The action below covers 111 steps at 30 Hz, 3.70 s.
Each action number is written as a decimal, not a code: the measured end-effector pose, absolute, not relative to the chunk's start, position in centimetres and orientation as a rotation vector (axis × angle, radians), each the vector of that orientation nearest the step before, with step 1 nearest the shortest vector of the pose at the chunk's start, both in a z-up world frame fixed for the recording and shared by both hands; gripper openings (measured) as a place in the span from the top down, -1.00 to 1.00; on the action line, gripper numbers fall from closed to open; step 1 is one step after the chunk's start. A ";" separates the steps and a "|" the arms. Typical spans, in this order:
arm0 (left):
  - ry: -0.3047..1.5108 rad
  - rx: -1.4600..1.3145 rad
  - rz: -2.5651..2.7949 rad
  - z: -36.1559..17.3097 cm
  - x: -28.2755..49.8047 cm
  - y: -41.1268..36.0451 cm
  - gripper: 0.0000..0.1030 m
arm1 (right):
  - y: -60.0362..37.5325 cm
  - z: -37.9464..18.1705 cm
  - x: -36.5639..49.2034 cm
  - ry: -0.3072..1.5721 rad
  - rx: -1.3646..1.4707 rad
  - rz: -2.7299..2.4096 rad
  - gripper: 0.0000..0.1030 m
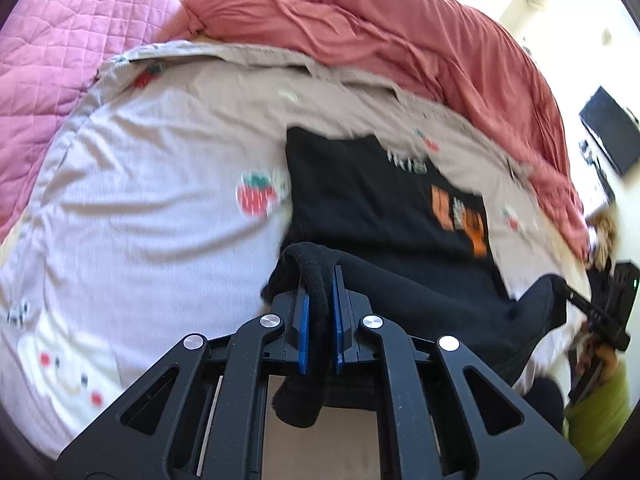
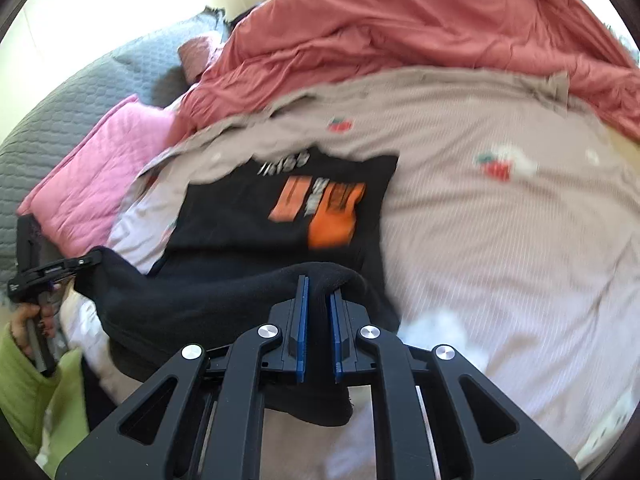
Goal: Fold small clothes
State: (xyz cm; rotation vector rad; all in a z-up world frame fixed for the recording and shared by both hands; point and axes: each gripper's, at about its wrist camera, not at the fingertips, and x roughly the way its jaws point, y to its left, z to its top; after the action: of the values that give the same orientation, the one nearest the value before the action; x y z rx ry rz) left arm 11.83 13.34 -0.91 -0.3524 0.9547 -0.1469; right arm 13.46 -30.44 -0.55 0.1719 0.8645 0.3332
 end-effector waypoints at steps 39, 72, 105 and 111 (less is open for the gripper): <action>1.023 -0.130 -0.271 -7.9 13.7 2.9 0.32 | -20.4 -8.2 15.4 0.807 -0.480 0.426 -0.13; 0.792 -0.173 -0.040 -3.3 21.0 9.0 -0.04 | -25.8 -3.5 26.2 0.738 -0.159 0.182 -0.29; 0.954 -0.174 0.008 -8.8 27.4 12.2 -0.27 | -29.5 -8.0 31.2 0.915 -0.009 0.189 -0.35; 0.903 -0.137 0.029 -7.8 26.7 11.4 1.00 | -29.2 -7.9 31.1 0.905 -0.039 0.237 0.85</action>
State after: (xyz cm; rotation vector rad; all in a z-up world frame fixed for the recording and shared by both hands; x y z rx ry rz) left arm 26.66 11.41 -7.80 -0.1370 0.9032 0.0294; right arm 31.14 -29.25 -7.89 -0.0386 0.9050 0.2372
